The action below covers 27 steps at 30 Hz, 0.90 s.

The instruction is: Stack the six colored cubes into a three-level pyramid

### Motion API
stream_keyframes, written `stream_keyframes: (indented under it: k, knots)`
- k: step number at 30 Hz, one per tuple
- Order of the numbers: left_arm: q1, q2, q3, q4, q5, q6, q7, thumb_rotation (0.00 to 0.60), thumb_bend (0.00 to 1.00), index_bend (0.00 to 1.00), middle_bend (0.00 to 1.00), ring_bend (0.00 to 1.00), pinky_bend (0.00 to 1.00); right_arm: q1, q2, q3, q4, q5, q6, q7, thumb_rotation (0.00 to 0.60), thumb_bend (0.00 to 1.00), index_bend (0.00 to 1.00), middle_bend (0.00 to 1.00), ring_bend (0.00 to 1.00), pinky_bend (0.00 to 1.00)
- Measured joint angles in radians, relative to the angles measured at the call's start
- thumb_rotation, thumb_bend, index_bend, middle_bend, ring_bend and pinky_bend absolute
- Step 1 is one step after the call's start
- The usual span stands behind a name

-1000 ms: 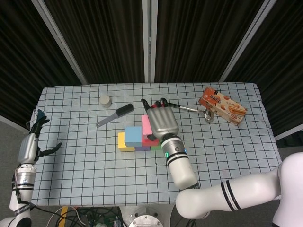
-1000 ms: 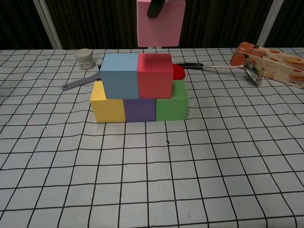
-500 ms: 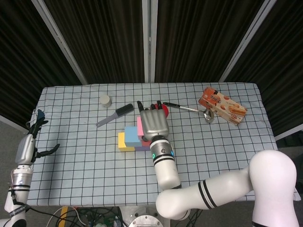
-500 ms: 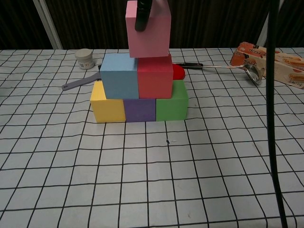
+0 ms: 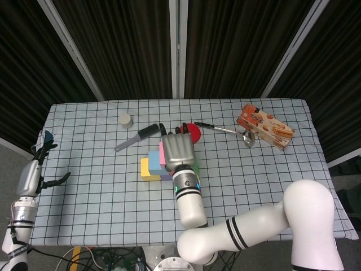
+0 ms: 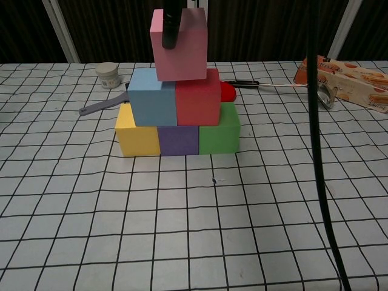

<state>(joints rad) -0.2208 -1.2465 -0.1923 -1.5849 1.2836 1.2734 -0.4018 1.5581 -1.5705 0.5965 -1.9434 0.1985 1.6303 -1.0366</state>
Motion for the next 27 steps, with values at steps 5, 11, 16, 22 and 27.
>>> stream_keyframes:
  k: [5, 11, 16, 22, 27]
  knots:
    - [-0.001, 0.004, -0.001, -0.003, 0.002, 0.001, 0.0, 0.6, 0.16, 0.07, 0.13, 0.07, 0.18, 0.0, -0.027, 0.007, 0.019, -0.005, 0.005, -0.018, 0.6, 0.21, 0.0, 0.56, 0.15, 0.0]
    - [0.0, 0.008, 0.0, -0.002, 0.001, -0.001, -0.006, 0.6, 0.17, 0.07, 0.13, 0.07, 0.18, -0.004, -0.053, 0.017, 0.043, -0.017, 0.006, -0.036, 0.6, 0.21, 0.0, 0.56, 0.15, 0.0]
    - [0.002, 0.009, 0.001, 0.0, 0.002, 0.001, -0.014, 0.6, 0.16, 0.07, 0.13, 0.07, 0.18, -0.01, -0.068, 0.028, 0.054, -0.025, 0.005, -0.048, 0.6, 0.21, 0.0, 0.56, 0.15, 0.0]
    - [0.002, 0.008, 0.004, 0.004, 0.005, 0.002, -0.015, 0.6, 0.16, 0.07, 0.13, 0.07, 0.18, -0.016, -0.085, 0.033, 0.062, -0.04, 0.011, -0.061, 0.6, 0.21, 0.0, 0.57, 0.16, 0.0]
    - [0.002, 0.006, 0.005, 0.011, 0.003, -0.001, -0.02, 0.6, 0.16, 0.07, 0.13, 0.07, 0.18, -0.019, -0.1, 0.039, 0.07, -0.051, 0.019, -0.07, 0.6, 0.21, 0.0, 0.57, 0.16, 0.0]
